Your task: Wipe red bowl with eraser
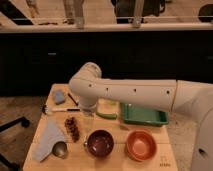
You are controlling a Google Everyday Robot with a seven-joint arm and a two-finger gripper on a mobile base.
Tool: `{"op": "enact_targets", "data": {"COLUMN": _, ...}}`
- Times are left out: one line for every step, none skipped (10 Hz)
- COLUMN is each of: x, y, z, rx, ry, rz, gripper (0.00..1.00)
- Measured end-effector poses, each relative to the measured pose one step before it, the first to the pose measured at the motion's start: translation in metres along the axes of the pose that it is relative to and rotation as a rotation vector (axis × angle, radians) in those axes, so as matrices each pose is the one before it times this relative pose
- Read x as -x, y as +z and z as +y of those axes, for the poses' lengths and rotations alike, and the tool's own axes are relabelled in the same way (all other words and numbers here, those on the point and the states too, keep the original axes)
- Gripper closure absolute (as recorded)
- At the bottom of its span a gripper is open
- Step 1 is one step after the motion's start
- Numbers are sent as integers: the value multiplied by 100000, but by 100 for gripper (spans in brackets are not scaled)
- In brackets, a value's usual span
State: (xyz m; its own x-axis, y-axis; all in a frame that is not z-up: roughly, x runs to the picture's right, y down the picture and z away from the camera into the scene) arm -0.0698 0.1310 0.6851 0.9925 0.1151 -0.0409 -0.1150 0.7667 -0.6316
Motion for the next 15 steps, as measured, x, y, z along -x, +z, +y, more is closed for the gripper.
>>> {"op": "enact_targets", "data": {"x": -40, "y": 101, "z": -186, "rx": -361, "ry": 3013, "rz": 506, "gripper": 20}}
{"op": "enact_targets", "data": {"x": 519, "y": 61, "z": -386, "rx": -448, "ry": 5689, "rz": -279, "gripper": 20}}
{"op": "enact_targets", "data": {"x": 1219, "y": -72, "z": -885, "rx": -777, "ry": 10477, "rz": -572, "gripper": 20}}
{"op": "enact_targets", "data": {"x": 895, "y": 11, "z": -557, "rx": -219, "ry": 3916, "rz": -215, "gripper": 20}}
{"op": "enact_targets", "data": {"x": 851, "y": 52, "z": -649, "rx": -523, "ry": 1757, "rz": 123, "gripper": 20}}
{"op": "enact_targets", "data": {"x": 994, "y": 118, "z": -204, "rx": 386, "ry": 2359, "rz": 686, "gripper": 20}}
{"op": "enact_targets", "data": {"x": 1120, "y": 218, "z": -263, "rx": 223, "ry": 2748, "rz": 485, "gripper": 20}}
{"op": "enact_targets", "data": {"x": 572, "y": 288, "z": -157, "rx": 64, "ry": 2437, "rz": 1016, "gripper": 20}}
{"op": "enact_targets", "data": {"x": 596, "y": 389, "z": -129, "rx": 391, "ry": 3646, "rz": 1134, "gripper": 20}}
{"op": "enact_targets", "data": {"x": 1300, "y": 575, "z": 191, "rx": 354, "ry": 3244, "rz": 1263, "gripper": 20}}
{"op": "enact_targets", "data": {"x": 1125, "y": 371, "z": 248, "rx": 582, "ry": 2101, "rz": -478, "gripper": 20}}
{"op": "enact_targets", "data": {"x": 1029, "y": 396, "z": 83, "rx": 653, "ry": 3590, "rz": -490, "gripper": 20}}
{"op": "enact_targets", "data": {"x": 553, "y": 389, "z": -237, "rx": 830, "ry": 5312, "rz": -843, "gripper": 20}}
{"op": "enact_targets", "data": {"x": 447, "y": 261, "z": -111, "rx": 826, "ry": 3532, "rz": -1122, "gripper": 20}}
{"op": "enact_targets", "data": {"x": 323, "y": 129, "z": 52, "rx": 816, "ry": 2193, "rz": -810, "gripper": 20}}
